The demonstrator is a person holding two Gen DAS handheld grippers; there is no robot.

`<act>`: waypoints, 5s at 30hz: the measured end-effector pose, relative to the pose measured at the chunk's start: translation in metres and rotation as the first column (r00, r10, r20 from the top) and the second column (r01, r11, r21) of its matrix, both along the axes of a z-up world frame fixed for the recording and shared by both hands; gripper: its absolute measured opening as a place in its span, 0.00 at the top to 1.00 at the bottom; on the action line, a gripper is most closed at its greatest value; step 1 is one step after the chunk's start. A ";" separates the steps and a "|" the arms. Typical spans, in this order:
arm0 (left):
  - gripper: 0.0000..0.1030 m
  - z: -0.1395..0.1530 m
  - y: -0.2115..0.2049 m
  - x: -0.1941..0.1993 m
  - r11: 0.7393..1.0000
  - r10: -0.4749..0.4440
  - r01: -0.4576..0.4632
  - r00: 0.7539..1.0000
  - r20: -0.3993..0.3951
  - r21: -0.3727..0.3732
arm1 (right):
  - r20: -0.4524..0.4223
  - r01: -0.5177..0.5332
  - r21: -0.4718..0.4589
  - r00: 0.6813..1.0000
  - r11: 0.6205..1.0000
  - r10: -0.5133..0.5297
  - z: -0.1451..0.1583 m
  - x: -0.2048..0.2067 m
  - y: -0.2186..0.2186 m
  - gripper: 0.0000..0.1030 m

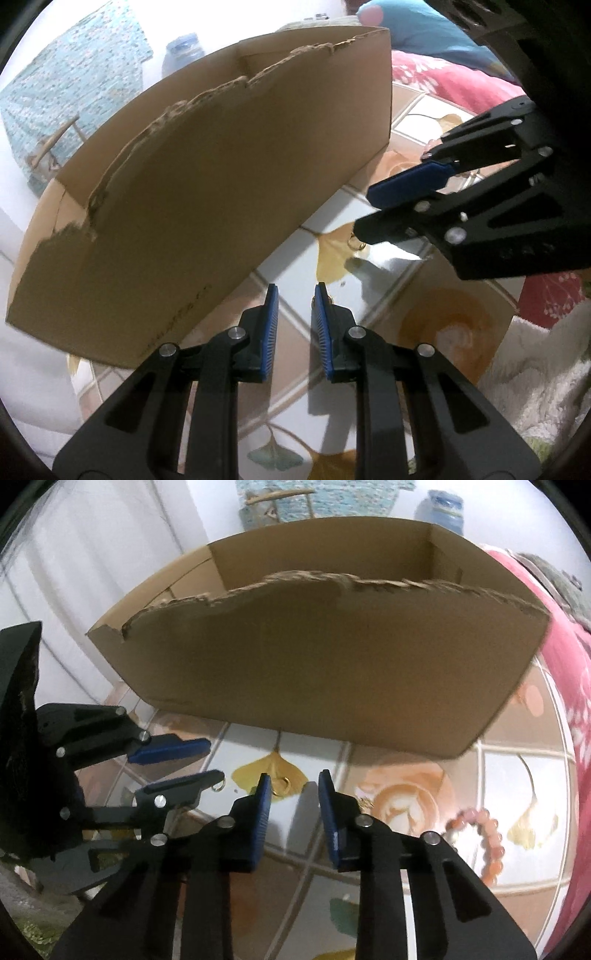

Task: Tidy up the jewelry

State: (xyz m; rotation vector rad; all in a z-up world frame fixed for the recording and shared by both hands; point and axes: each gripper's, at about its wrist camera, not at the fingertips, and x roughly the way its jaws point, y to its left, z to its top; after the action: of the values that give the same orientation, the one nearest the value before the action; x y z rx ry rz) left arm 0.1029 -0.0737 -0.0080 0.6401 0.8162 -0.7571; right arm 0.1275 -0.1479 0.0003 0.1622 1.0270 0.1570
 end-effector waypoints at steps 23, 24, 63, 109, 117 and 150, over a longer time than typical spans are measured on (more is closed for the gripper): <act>0.81 0.008 0.029 -0.007 0.991 0.077 -0.080 0.997 -0.033 -0.110 | -0.024 -0.030 0.027 0.999 0.999 0.031 -0.006 -0.010 0.002 0.93; 0.81 0.011 0.031 -0.007 0.990 0.073 -0.077 0.997 -0.035 -0.122 | -0.020 -0.022 0.045 1.000 0.999 0.023 -0.005 -0.011 0.000 0.93; 0.83 -0.003 0.025 -0.003 0.990 0.039 -0.059 0.988 -0.149 -0.128 | 0.000 -0.027 0.056 1.000 0.998 0.027 -0.001 -0.024 -0.001 0.75; 0.91 0.000 0.029 -0.003 0.989 0.043 -0.062 0.989 -0.139 -0.136 | 0.003 -0.046 -0.085 0.999 0.995 0.047 -0.015 -0.015 0.026 0.90; 0.91 0.001 0.032 -0.003 0.988 0.050 -0.067 0.991 -0.128 -0.138 | 0.018 -0.045 -0.064 0.999 0.997 0.046 -0.009 -0.024 0.015 0.90; 0.91 0.103 0.017 0.135 0.961 0.057 -0.133 0.953 -0.296 -0.242 | 0.069 -0.198 0.112 0.979 0.974 0.191 0.110 0.127 -0.056 0.90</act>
State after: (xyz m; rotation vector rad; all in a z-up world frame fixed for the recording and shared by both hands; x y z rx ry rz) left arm 0.2374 -0.0571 0.0945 0.2550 0.9858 -0.8622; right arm 0.2546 -0.2035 0.1103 0.1630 0.9758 0.3994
